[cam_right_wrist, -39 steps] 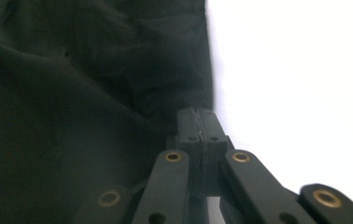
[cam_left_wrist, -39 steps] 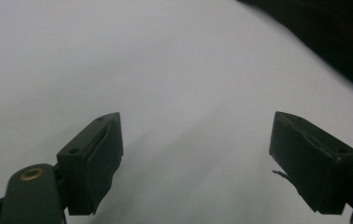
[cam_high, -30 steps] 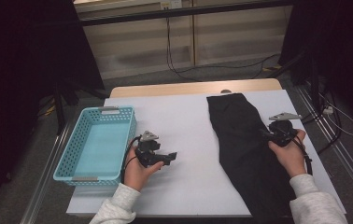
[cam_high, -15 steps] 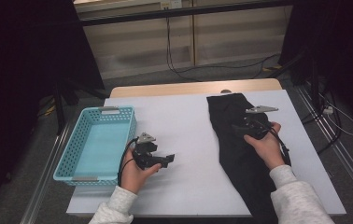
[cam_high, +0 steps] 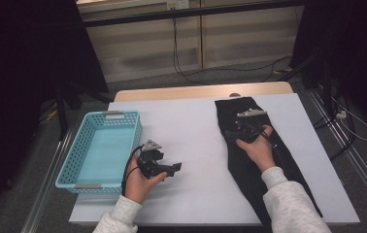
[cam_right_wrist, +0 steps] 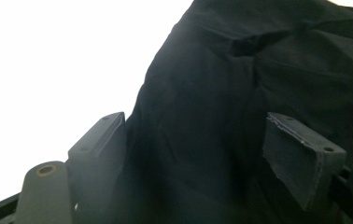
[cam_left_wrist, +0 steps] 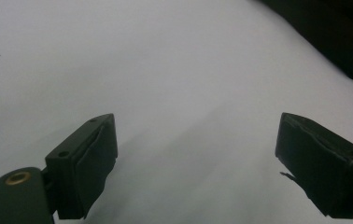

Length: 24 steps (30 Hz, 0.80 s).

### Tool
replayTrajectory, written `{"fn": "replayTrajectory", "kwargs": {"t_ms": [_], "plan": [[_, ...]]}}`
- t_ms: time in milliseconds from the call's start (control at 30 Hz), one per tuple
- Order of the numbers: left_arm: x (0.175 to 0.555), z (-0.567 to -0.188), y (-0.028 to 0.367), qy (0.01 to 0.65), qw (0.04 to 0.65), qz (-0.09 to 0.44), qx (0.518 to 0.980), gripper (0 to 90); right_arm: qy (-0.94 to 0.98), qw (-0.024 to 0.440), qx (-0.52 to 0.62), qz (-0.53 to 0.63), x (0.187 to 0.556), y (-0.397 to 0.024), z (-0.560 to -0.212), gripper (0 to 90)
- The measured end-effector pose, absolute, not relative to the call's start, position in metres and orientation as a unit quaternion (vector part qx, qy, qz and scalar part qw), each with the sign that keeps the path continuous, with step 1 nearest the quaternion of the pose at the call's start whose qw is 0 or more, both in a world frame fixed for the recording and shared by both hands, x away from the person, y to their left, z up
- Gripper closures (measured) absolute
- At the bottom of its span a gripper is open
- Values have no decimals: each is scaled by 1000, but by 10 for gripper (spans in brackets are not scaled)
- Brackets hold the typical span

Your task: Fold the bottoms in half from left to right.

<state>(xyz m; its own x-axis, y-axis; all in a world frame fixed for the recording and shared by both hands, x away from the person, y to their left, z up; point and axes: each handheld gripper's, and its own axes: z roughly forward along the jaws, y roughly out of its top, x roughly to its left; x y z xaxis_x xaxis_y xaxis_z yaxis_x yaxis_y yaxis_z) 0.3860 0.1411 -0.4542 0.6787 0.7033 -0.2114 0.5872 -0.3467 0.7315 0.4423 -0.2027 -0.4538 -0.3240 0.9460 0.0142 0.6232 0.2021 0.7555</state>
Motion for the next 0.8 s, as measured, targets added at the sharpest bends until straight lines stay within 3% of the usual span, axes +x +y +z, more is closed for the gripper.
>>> {"fn": "replayTrajectory", "kwargs": {"t_ms": [333,800], "plan": [[385,-454,142,395,414,69,818,130,754,235,526,317,451,-188,-473,148],[385,-453,146,400,415,77,814,136,738,249,539,320,447,-199,-472,407]]}}
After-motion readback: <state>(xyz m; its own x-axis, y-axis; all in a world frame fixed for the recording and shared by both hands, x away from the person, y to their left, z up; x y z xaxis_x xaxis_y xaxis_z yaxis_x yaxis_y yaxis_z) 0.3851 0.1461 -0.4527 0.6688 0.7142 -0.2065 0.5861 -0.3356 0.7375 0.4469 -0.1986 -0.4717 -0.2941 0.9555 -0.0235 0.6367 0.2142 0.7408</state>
